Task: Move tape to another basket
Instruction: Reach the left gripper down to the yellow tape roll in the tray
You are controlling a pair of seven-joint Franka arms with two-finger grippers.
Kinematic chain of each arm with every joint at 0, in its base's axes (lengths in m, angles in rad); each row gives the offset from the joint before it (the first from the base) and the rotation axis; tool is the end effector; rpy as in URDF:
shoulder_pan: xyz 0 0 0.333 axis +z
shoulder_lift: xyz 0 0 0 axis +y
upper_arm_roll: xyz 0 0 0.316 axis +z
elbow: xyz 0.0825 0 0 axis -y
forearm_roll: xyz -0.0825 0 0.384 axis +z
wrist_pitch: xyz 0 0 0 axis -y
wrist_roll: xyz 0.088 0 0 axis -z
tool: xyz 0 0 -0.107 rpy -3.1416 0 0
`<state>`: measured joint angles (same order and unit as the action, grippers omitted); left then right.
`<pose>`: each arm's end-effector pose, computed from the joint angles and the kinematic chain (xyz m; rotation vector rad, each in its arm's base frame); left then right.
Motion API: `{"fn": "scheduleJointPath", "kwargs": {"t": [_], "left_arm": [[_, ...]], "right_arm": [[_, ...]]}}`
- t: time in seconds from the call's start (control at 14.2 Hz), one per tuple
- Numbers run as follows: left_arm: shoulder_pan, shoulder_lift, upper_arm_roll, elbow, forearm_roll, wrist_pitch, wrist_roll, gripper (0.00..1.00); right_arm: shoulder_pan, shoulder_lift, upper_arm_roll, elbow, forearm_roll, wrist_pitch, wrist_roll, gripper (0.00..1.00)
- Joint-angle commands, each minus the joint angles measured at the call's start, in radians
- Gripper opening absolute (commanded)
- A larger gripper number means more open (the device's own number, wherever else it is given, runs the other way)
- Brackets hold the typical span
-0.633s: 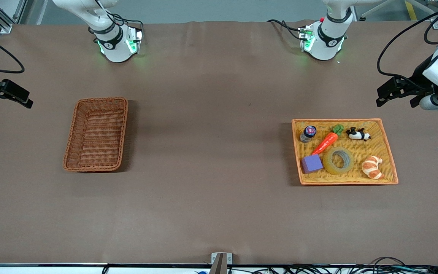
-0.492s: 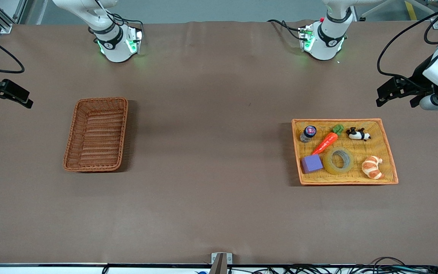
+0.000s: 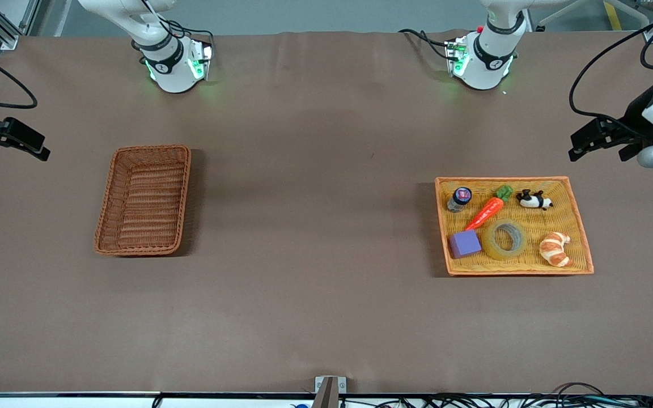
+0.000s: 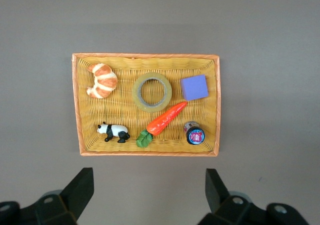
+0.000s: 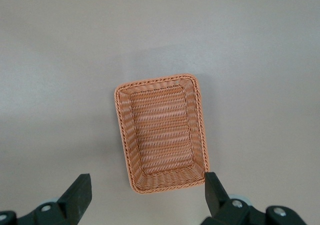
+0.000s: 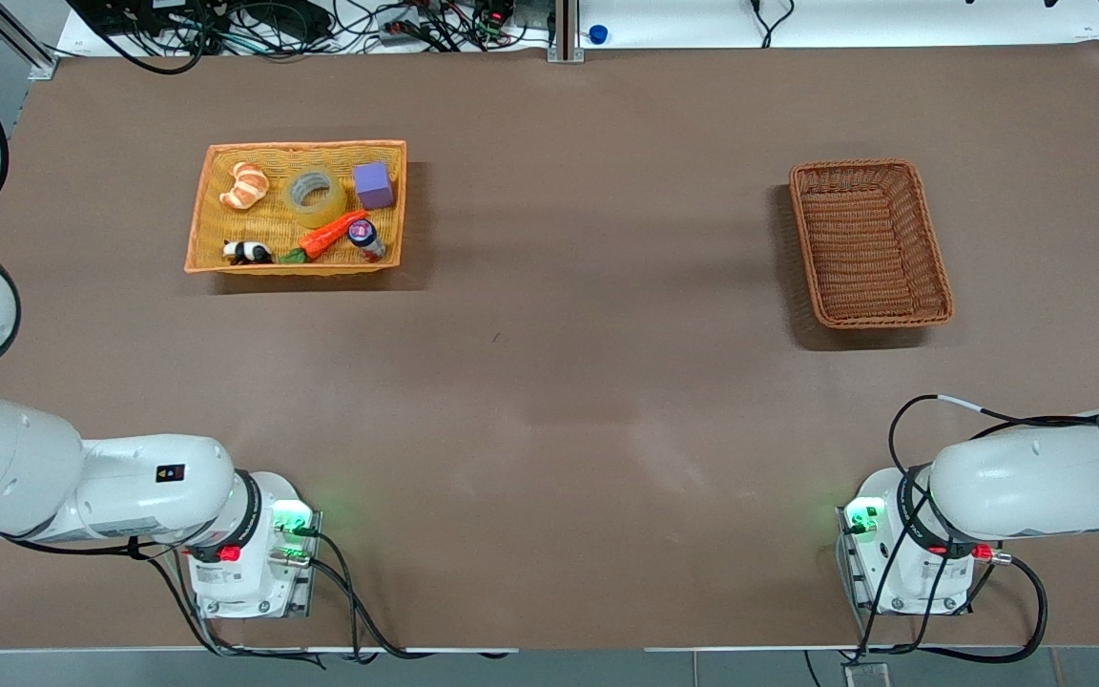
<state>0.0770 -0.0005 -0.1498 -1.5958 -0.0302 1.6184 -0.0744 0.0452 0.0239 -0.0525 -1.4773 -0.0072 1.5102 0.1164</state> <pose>0.5570 -0.0438 0.6172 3.1097 0.0042 0.0324 0.5563 -0.0045 0.6498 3.1276 -0.1944 0.0149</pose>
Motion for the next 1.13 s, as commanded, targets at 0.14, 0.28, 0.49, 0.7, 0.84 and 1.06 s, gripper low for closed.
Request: {"fn": "scheduleJointPath", "kwargs": {"t": [0.14,0.28,0.49,0.7,0.84,1.06], "left_arm": [[0.024,0.143,0.001,0.02,0.032,0.026,0.033,1.0],[0.044,0.203,0.003,0.017,0.038,0.076,0.038,1.0],[0.055,0.296,0.004,0.01,0.039,0.113,0.039,1.0],[0.06,0.376,0.004,-0.026,0.039,0.202,0.039,1.0],[0.06,0.433,0.004,-0.026,0.039,0.245,0.038,1.0],[0.06,0.503,0.006,-0.038,0.039,0.313,0.024,1.0]], "right_arm": [[-0.016,-0.002,0.01,0.003,0.016,0.001,-0.015,1.0],[-0.015,-0.002,0.01,0.003,0.016,-0.001,-0.015,1.0],[-0.015,-0.002,0.01,0.003,0.016,-0.001,-0.015,1.0],[-0.015,-0.002,0.01,0.003,0.016,-0.001,-0.015,1.0],[-0.013,-0.002,0.01,0.003,0.016,-0.004,-0.015,1.0],[-0.015,-0.002,0.01,0.003,0.016,0.001,-0.015,1.0]]}}
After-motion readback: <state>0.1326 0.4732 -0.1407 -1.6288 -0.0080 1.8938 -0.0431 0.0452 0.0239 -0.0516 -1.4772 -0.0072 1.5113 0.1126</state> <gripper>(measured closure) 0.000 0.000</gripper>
